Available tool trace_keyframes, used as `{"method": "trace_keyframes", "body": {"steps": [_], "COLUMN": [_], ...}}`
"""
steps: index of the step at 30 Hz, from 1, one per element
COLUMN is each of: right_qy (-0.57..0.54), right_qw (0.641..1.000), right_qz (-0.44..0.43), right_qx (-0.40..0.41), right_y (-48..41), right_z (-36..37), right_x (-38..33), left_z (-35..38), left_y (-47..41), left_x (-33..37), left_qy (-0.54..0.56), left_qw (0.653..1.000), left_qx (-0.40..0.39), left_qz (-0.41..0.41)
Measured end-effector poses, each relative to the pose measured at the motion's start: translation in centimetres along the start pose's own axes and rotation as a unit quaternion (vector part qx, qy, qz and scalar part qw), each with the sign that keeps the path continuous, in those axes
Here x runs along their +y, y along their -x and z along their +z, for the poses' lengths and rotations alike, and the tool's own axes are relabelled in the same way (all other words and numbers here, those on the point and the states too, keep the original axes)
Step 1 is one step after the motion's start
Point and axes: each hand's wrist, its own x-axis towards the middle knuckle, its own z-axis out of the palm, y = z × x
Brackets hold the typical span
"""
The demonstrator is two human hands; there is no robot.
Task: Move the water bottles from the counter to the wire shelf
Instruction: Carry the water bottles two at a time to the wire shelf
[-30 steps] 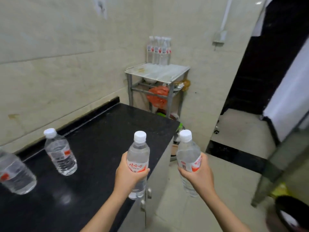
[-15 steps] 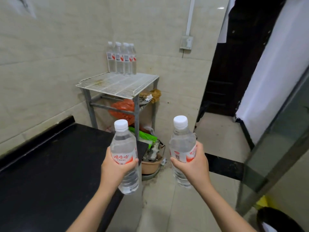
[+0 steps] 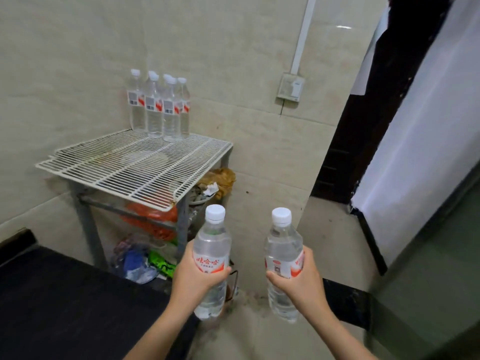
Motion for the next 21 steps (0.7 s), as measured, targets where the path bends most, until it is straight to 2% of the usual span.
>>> {"method": "trace_keyframes", "body": {"steps": [5, 10, 16, 21], "right_qy": [0.012, -0.022, -0.054, -0.083], "right_qw": [1.0, 0.999, 0.995, 0.987], "right_qz": [0.019, 0.021, 0.011, -0.056], "right_qx": [0.014, -0.019, -0.085, -0.128], "right_y": [-5.9, -13.4, -25.5, -33.8], "right_z": [-1.0, -2.3, -2.1, -0.9], "right_x": [2.5, 5.3, 7.9, 4.5], "left_z": [4.5, 9.0, 11.8, 11.0], "left_y": [-5.5, -11.2, -18.6, -22.5], "left_x": [0.3, 1.3, 4.5, 9.4], "left_qy": [-0.012, -0.005, 0.0, 0.015], "left_qw": [1.0, 1.0, 0.993, 0.962], "left_qx": [-0.027, -0.023, 0.097, 0.242], "left_qz": [-0.007, 0.003, 0.066, 0.125]}}
